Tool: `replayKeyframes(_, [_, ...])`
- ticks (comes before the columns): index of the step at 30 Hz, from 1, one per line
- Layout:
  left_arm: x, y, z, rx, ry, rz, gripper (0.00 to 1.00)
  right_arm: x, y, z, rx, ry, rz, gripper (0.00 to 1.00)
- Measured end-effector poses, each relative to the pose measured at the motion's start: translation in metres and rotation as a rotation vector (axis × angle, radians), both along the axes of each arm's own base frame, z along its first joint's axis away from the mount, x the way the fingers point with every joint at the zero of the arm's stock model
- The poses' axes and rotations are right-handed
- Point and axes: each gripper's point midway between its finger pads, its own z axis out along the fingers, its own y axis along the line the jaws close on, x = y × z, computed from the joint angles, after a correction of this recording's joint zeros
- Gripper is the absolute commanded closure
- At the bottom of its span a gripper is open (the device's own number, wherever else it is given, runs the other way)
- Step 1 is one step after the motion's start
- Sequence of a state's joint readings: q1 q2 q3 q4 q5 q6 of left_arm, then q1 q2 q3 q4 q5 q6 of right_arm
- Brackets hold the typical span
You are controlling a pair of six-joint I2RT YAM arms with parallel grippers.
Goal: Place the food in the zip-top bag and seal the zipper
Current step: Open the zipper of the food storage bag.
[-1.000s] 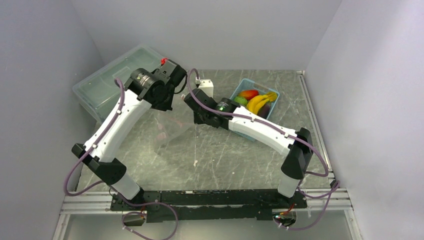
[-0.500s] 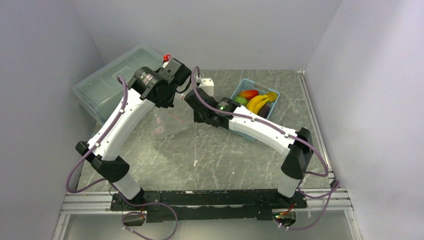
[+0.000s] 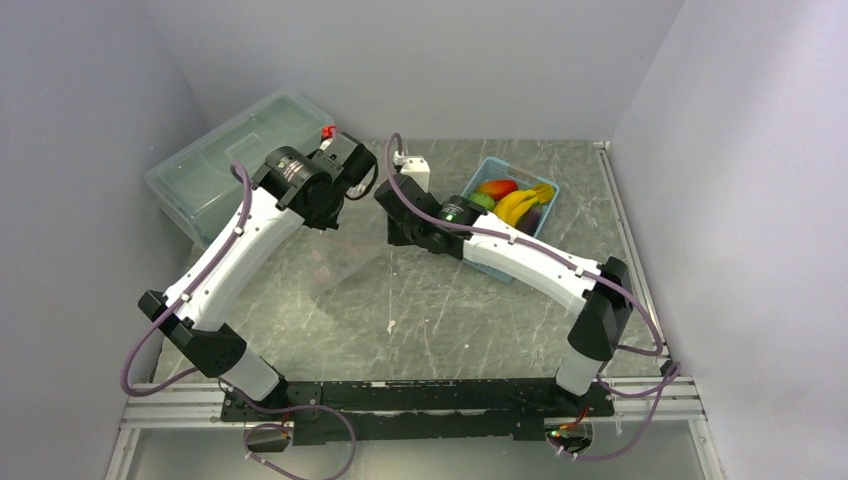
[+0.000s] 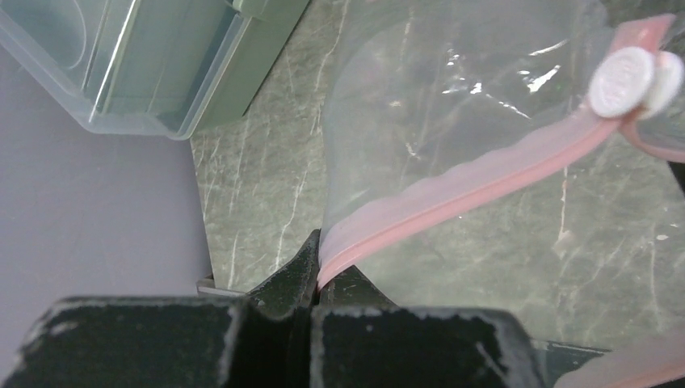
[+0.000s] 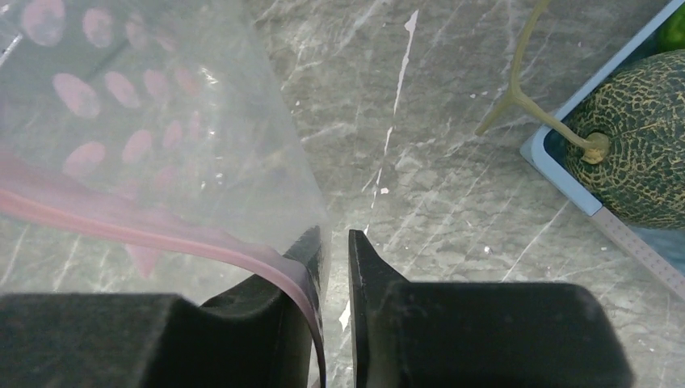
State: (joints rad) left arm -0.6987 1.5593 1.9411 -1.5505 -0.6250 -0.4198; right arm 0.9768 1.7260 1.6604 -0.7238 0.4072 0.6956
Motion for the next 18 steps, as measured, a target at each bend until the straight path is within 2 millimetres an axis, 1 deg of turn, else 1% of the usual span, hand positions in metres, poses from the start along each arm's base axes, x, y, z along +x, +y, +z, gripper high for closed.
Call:
replayKeyframes(6, [0.001,0.010,-0.007,0.011,0.009,0.020,1.00,-0.005,-0.001,0.012,0.060,-0.010,0.022,0.67])
replayKeyframes(9, [0.001,0.012,-0.008,0.010,0.005,0.024,1.00,-0.009,0.000,0.024,0.112,-0.025,0.043,0.59])
replayKeyframes(12, [0.002,0.012,-0.008,0.005,0.001,0.025,1.00,-0.015,-0.001,0.042,0.181,-0.047,0.068,0.54])
replayKeyframes(18, [0.002,0.011,-0.011,-0.003,0.004,0.023,1.00,-0.022,-0.002,0.086,0.304,-0.109,0.107,0.46])
